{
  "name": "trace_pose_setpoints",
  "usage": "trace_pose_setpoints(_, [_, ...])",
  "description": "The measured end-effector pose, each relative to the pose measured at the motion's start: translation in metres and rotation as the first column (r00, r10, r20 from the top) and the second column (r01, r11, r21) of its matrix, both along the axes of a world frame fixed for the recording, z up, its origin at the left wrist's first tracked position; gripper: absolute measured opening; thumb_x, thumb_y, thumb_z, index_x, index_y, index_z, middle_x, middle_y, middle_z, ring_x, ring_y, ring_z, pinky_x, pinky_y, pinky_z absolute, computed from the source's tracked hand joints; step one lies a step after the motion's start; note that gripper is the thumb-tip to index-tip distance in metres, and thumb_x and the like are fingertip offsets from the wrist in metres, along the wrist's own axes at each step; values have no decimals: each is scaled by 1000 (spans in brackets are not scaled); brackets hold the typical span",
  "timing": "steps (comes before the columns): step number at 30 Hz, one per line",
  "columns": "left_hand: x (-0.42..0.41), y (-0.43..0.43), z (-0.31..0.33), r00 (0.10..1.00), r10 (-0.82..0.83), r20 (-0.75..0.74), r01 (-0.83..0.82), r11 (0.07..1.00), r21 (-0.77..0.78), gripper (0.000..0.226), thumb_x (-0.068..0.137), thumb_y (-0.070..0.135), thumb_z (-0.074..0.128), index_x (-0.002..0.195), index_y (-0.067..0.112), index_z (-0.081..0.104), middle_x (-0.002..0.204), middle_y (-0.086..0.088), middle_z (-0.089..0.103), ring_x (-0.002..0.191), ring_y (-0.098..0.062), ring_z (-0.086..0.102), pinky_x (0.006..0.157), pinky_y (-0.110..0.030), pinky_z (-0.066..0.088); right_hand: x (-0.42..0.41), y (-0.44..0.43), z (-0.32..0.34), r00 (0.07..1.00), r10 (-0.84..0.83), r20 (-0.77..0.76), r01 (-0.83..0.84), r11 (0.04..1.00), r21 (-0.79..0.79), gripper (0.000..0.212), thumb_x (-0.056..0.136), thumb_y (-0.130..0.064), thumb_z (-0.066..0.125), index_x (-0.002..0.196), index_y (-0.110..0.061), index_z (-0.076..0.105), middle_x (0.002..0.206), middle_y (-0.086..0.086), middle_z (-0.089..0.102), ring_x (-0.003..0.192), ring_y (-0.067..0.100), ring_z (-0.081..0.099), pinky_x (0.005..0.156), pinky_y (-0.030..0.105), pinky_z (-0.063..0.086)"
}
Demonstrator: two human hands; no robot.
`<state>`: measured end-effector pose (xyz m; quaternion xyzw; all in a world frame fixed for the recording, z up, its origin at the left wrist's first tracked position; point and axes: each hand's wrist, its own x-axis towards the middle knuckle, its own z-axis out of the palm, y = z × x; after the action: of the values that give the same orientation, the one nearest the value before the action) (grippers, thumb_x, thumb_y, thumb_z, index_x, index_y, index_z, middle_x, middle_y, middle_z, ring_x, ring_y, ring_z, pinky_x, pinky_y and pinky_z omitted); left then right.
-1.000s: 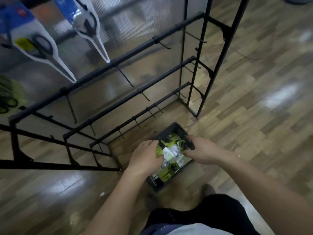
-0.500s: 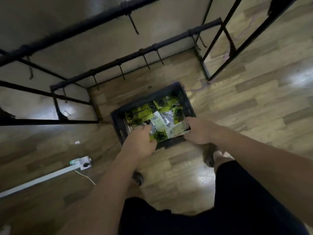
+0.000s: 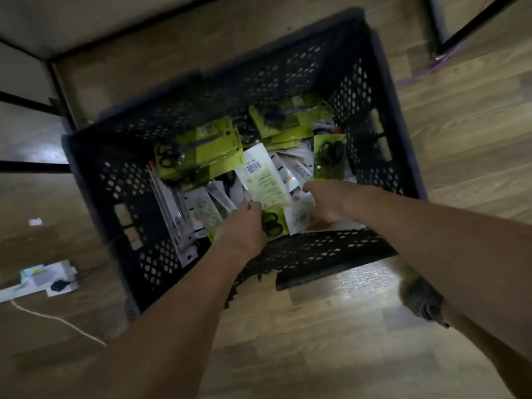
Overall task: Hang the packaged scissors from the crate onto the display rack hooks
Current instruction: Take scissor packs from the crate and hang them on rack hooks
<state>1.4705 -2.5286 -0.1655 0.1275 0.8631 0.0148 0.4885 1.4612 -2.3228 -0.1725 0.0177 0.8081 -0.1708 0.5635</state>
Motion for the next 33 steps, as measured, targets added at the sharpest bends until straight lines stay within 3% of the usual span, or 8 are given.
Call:
trace_pose_setpoints(9, [6, -7, -79, 977, -181, -113, 181, 983, -11, 32, 96, 18, 58, 124, 14, 43, 120, -10, 57, 101, -34, 63, 65, -39, 41, -26, -30, -72, 980, 59, 192, -57, 998, -16, 40, 98, -50, 52, 104, -14, 69, 94, 6, 76, 78, 25, 76, 87, 47, 60])
trace_pose_setpoints(13, [3, -13, -79, 983, -168, -78, 172, 984, 46, 29, 94, 21, 61, 122, 16, 53, 119, -8, 60, 103, -30, 61, 71, -35, 42, -30, -28, -67, 963, -15, 270, 1, 999, 49, 52, 100, -64, 39, 125, -21, 52, 92, 4, 79, 88, 26, 75, 92, 42, 57])
trace_pose_setpoints(15, [5, -16, -72, 995, -93, -23, 94, 992, 85, 26, 95, 20, 62, 121, 17, 60, 119, -9, 63, 96, -27, 62, 73, -31, 44, -27, -24, -54, 955, -146, 259, 131, 989, 74, 61, 101, -68, 36, 139, -22, 48, 84, 9, 79, 87, 28, 76, 93, 44, 57])
trace_pose_setpoints(19, [20, -25, -28, 967, 242, 82, -254, 940, 226, 24, 99, 17, 63, 123, 16, 64, 116, -9, 67, 91, -26, 69, 77, -30, 54, -8, -9, -10, 906, -398, 141, 382, 915, 128, 48, 100, -51, 57, 100, -2, 62, 72, 14, 76, 78, 32, 76, 87, 46, 61])
trace_pose_setpoints(23, [33, -37, 57, 743, 646, 173, -654, 649, 388, 10, 95, 7, 66, 91, 15, 63, 87, -5, 65, 86, -25, 67, 78, -25, 54, 15, -1, 83, 768, -636, -78, 638, 770, 3, 9, 94, -13, 65, 87, -8, 63, 68, 7, 65, 63, 21, 62, 58, 26, 48])
trace_pose_setpoints(28, [10, -47, 263, 158, 801, 578, -937, -63, 344, 29, 97, -16, 42, 94, -4, 68, 96, -9, 74, 96, -21, 72, 85, -28, 59, 38, -6, 291, 387, -892, -235, 859, 441, -260, 19, 80, -4, 72, 79, -20, 61, 69, 0, 60, 65, 17, 56, 60, 29, 43])
trace_pose_setpoints(31, [3, -60, 400, 199, 777, 596, -900, -95, 425, 7, 97, 0, 63, 96, 3, 69, 88, -1, 75, 87, -13, 72, 76, -23, 57, 52, -25, 446, 141, -971, -194, 901, 207, -381, 27, 88, 7, 65, 91, -19, 60, 78, 9, 64, 52, 9, 58, 52, 21, 45])
trace_pose_setpoints(33, [-1, -61, 472, 266, 786, 558, -858, -72, 509, 22, 89, -1, 75, 102, 13, 63, 92, -5, 63, 84, -18, 66, 72, -26, 56, 64, -41, 521, 57, -989, -138, 884, 115, -453, 33, 85, 4, 67, 97, -27, 65, 94, 20, 72, 70, 19, 66, 69, 34, 53])
